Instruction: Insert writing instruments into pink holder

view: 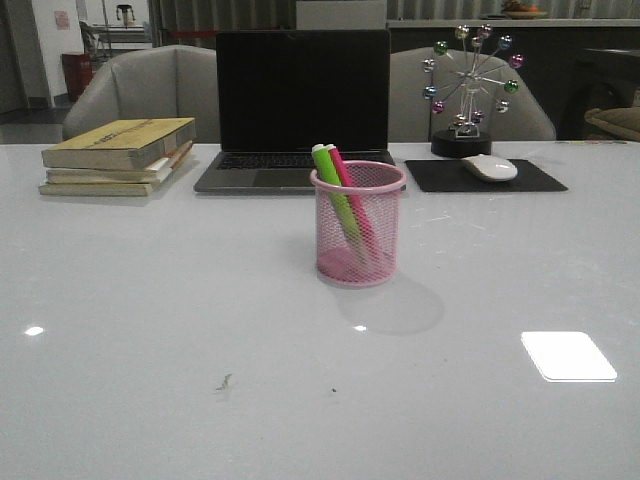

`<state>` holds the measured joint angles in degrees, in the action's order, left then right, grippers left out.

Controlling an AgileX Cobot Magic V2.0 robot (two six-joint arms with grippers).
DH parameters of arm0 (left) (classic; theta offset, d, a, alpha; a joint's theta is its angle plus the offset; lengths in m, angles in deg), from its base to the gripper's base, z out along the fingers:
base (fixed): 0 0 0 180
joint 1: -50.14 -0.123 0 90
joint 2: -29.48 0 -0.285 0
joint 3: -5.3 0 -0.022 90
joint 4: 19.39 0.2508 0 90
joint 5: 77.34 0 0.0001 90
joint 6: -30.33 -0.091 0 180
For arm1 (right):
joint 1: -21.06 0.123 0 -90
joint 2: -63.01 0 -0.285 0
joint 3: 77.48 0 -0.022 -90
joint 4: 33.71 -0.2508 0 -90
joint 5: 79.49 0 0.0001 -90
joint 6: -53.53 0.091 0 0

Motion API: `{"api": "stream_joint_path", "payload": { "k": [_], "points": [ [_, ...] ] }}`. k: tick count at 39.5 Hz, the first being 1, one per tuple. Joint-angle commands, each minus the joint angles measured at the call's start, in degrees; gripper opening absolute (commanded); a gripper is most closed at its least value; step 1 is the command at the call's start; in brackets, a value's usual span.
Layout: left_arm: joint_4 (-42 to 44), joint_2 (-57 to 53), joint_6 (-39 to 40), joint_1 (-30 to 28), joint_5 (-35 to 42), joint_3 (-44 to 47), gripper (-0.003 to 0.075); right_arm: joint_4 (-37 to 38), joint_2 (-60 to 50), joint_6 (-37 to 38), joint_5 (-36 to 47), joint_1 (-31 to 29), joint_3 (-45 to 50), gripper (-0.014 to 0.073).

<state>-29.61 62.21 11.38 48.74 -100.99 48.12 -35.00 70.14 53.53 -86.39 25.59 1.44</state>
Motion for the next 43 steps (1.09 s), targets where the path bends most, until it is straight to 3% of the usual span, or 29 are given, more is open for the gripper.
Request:
{"api": "stream_joint_path", "payload": {
  "k": [1,30,38,43],
  "points": [
    [-0.5,0.6,0.2,-0.1,4.9,-1.6,0.0214,0.0,-0.7,-0.6,4.4,0.0,0.1,0.0021],
    [-0.6,0.6,0.2,-0.1,4.9,-1.6,0.0212,0.0,-0.7,-0.6,4.4,0.0,0.1,0.0021],
    [-2.5,-1.1,0.2,-0.1,4.9,-1.5,0.0088,0.0,-0.7,-0.6,4.4,0.0,0.1,0.0021],
    [-6.6,-4.2,0.2,-0.1,7.6,0.4,0.0092,0.0,-0.7,-0.6,4.3,0.0,0.1,0.0021]
  ]
}}
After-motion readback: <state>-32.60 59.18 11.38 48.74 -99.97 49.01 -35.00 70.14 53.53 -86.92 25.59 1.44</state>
